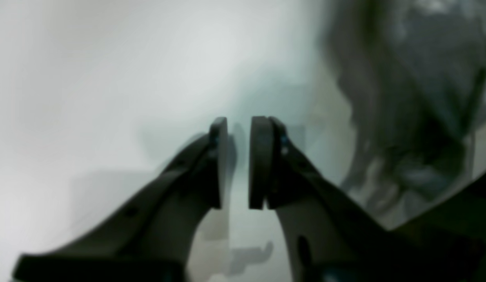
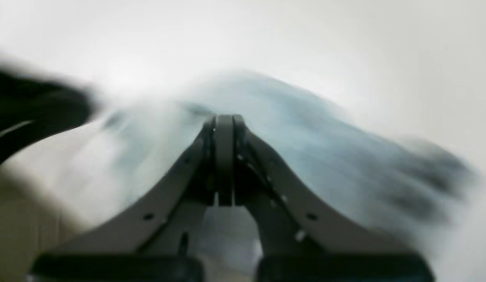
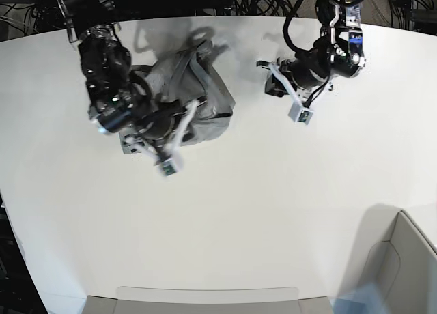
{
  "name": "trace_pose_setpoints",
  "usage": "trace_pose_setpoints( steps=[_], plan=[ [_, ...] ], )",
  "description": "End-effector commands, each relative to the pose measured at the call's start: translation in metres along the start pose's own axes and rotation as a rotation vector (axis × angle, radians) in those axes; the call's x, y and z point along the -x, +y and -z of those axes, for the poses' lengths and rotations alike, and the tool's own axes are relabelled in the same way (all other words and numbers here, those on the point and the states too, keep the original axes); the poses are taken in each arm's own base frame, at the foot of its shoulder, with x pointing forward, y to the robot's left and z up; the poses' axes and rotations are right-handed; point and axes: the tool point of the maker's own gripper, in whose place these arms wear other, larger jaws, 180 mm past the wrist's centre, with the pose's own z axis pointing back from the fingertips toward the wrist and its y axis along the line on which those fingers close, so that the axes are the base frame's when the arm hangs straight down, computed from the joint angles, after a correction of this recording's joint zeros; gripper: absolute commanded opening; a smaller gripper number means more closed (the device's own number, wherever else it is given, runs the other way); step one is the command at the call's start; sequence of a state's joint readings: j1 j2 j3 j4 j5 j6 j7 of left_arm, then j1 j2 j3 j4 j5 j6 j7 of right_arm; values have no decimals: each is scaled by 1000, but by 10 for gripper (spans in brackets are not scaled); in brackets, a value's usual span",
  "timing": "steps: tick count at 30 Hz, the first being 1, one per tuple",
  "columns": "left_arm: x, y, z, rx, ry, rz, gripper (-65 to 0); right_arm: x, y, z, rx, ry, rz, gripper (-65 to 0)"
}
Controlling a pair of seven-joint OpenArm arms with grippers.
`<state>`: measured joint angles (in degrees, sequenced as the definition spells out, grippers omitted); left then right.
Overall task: Fold the T-shirt properly
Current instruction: 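Press and tuck the bundled shirt with the right gripper, then grasp the bundled shirt with the left gripper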
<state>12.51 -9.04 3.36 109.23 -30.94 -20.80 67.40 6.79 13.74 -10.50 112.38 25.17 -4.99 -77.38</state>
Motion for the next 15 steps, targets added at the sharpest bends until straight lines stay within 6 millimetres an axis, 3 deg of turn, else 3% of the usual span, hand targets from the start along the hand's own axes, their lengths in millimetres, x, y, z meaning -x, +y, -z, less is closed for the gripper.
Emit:
trace_pose_setpoints(
  steps=[1,2,5,10,12,15],
  plan=[
    [-14,-16,-2,41,-52,37,-622,-15,-7,-13,7,-71,24,-650],
    [-20,-28,0,69,-73,63,-650,-10,-23,-21,46,-79,49,-650],
    [-36,-63,8,154,-117,136,-650,11,-58,-39,128,-59,45,-650],
    [-41,-124,17,297,-134,262,-650,52,-125,-78,276,-35,69,-650],
    [-34,-137,24,332,-99,297,-650,63,-140,-89,312,-20,47,-650],
    [-15,-135,46,338,-10,299,-650,82,-153,-95,334,18,53,-650]
  ],
)
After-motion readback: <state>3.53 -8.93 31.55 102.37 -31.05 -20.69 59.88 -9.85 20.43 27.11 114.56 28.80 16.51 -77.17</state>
